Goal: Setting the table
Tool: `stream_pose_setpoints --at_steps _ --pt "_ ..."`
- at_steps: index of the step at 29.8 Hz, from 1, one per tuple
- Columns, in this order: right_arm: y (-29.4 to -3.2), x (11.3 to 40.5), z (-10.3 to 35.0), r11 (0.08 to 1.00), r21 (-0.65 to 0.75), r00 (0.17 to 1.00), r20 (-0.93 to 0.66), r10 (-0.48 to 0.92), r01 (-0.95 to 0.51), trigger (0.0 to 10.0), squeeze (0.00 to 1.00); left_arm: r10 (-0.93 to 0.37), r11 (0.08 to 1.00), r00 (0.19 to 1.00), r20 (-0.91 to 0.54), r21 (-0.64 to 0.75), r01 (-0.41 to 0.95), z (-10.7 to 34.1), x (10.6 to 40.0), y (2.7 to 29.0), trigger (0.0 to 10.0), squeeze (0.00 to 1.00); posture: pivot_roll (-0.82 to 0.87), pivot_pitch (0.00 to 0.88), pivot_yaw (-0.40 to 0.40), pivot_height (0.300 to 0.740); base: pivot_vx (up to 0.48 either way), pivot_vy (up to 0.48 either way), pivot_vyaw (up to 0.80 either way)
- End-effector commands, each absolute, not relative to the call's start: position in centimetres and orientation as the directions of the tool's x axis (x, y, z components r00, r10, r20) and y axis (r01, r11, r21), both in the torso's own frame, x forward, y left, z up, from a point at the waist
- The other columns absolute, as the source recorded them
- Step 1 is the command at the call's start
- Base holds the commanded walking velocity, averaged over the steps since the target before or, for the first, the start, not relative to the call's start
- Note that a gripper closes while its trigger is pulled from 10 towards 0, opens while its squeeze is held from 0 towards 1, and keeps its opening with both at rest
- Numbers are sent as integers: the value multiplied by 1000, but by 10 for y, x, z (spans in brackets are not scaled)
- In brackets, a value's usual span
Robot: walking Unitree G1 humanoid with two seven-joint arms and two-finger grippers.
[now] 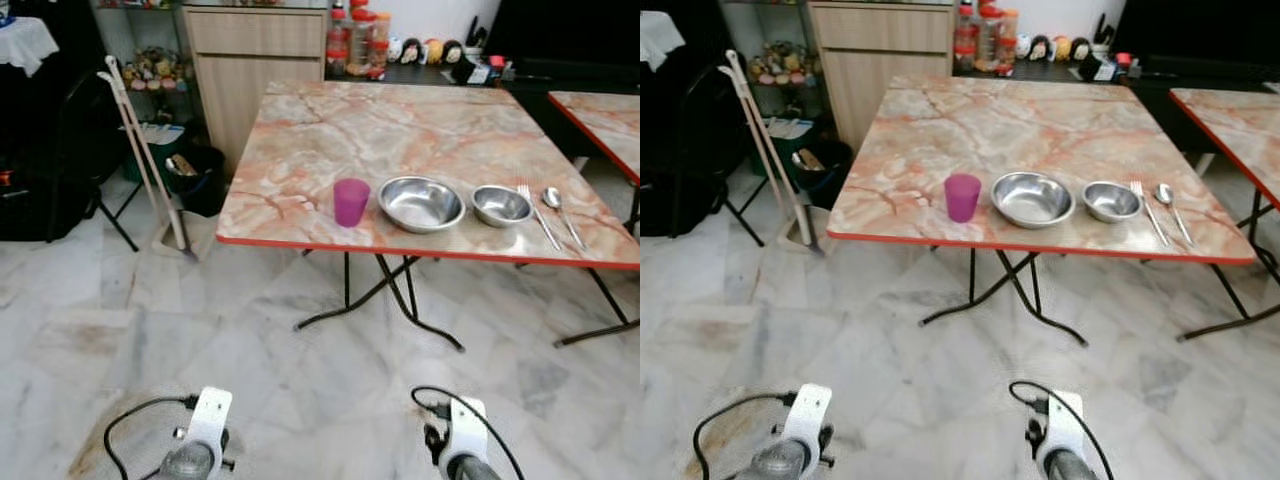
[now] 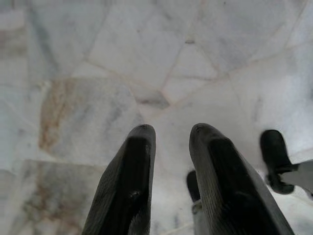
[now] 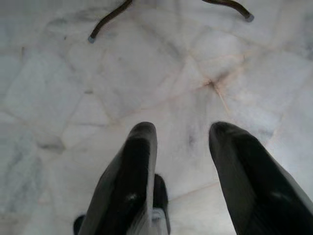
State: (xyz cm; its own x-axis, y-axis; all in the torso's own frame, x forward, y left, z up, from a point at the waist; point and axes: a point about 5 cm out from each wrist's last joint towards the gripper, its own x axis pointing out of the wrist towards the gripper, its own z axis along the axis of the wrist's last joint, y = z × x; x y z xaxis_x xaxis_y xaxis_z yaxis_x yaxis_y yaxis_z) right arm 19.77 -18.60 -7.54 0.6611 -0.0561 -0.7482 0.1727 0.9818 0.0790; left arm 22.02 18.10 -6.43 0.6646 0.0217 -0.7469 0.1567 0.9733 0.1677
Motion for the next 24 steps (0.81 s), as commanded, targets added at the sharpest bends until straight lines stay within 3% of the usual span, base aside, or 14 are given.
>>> stream_pose_setpoints --at_steps 1,24 --pt "-190 199 -74 979 72 668 -741 -76 191 10000 0 9 970 655 -756 165 177 -65 221 179 10000 0 39 0 -27 740 322 0 -600" --pt "-190 201 -73 979 69 676 -733 -80 191 10000 0 8 972 656 -755 159 171 -64 222 178 10000 0 43 0 -34 740 337 0 -26"
